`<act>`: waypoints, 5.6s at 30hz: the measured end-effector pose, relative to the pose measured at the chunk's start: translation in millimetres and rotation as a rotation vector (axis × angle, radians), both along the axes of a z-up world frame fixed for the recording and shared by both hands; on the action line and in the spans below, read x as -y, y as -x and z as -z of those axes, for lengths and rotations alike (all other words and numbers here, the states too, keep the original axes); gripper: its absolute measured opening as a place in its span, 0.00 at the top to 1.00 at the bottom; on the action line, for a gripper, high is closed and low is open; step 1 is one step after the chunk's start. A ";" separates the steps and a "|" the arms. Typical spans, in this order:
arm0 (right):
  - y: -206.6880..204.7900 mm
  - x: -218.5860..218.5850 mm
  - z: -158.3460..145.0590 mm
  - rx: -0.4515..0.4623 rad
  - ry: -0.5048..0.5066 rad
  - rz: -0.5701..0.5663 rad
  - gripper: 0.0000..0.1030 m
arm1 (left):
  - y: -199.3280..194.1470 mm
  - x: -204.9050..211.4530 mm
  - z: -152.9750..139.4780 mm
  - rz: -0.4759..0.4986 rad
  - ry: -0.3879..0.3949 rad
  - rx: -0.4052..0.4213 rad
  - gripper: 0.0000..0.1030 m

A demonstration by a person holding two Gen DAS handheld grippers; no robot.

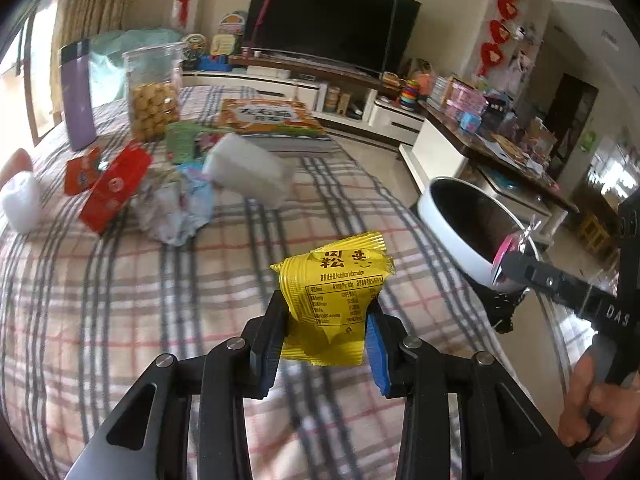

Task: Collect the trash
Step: 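Carry the yellow packet and pink brush over the bin and release both, then grasp the white foam net with left gripper while right grasps the red box, then carry the foam net and red box over the bin and release both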

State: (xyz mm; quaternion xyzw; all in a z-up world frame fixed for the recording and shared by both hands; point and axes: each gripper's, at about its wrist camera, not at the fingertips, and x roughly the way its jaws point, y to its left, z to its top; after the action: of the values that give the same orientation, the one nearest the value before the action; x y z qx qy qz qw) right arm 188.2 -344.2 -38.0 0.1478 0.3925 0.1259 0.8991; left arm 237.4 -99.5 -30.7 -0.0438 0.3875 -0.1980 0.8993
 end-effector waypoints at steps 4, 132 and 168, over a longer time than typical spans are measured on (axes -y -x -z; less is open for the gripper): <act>-1.4 22.7 -2.5 0.002 0.003 0.033 0.41 | -5.2 15.7 -0.7 0.028 -0.005 0.003 0.65; -97.2 -266.8 45.1 -0.097 -0.130 -0.287 0.40 | -91.9 -264.8 26.9 -0.477 -0.044 -0.044 0.36; -47.0 -204.0 23.3 -0.021 -0.185 -0.272 0.70 | -36.2 -190.0 27.1 -0.283 0.024 0.006 0.81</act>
State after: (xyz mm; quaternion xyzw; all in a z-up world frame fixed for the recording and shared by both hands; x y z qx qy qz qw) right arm 235.3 -140.2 -61.3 0.1767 0.4051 0.2806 0.8520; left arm 273.6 90.5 -57.8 -0.1082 0.3725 -0.0741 0.9187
